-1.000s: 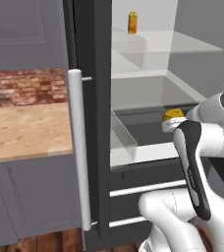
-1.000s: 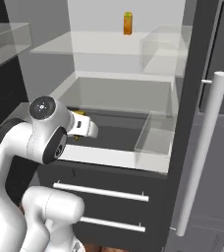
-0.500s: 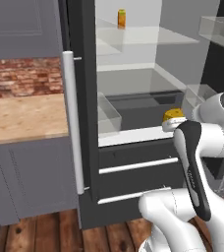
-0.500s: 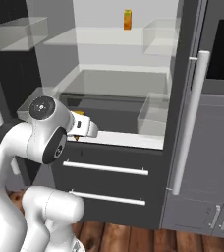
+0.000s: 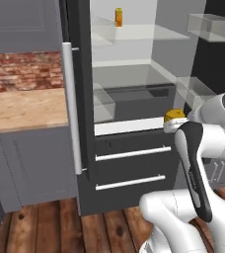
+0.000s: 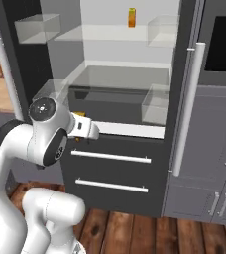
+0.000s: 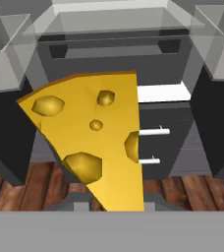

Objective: Pick the cheese from the fridge and the cheese grater from the cabinet and place them next to the salad bowl.

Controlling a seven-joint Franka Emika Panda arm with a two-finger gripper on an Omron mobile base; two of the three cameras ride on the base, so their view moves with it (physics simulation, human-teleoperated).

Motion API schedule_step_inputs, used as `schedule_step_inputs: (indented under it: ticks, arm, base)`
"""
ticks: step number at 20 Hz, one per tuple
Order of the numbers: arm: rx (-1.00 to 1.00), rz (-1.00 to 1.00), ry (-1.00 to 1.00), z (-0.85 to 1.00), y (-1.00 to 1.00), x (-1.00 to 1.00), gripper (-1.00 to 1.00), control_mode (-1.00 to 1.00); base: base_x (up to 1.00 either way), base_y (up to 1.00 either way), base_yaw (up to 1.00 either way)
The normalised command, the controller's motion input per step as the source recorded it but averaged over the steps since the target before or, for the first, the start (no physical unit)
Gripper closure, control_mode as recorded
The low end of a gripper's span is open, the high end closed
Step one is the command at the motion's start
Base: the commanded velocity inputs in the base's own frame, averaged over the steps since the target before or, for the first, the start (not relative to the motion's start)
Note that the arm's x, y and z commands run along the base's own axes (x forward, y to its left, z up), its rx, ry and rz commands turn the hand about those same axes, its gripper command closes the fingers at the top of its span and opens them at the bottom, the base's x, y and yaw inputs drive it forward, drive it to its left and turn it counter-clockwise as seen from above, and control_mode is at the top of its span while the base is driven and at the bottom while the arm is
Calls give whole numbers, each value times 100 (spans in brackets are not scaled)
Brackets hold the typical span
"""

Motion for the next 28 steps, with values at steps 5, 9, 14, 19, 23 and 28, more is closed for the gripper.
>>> schedule_step_inputs:
  ticks: [5,9,14,19,23,28]
  arm:
    - [0,0,0,0,0,0,100,100]
    - [0,0,0,0,0,0,100,100]
    - [0,0,0,0,0,0,100,100]
    - [0,0,0,0,0,0,100,100]
    - [0,0,0,0,0,0,100,100]
    - [0,0,0,0,0,0,100,100]
  base:
    - [-30,0,25]
    - [-18,0,49]
    - [-23,-2,67]
    - [-29,-2,73]
    - [-19,0,76]
    - [-2,6,71]
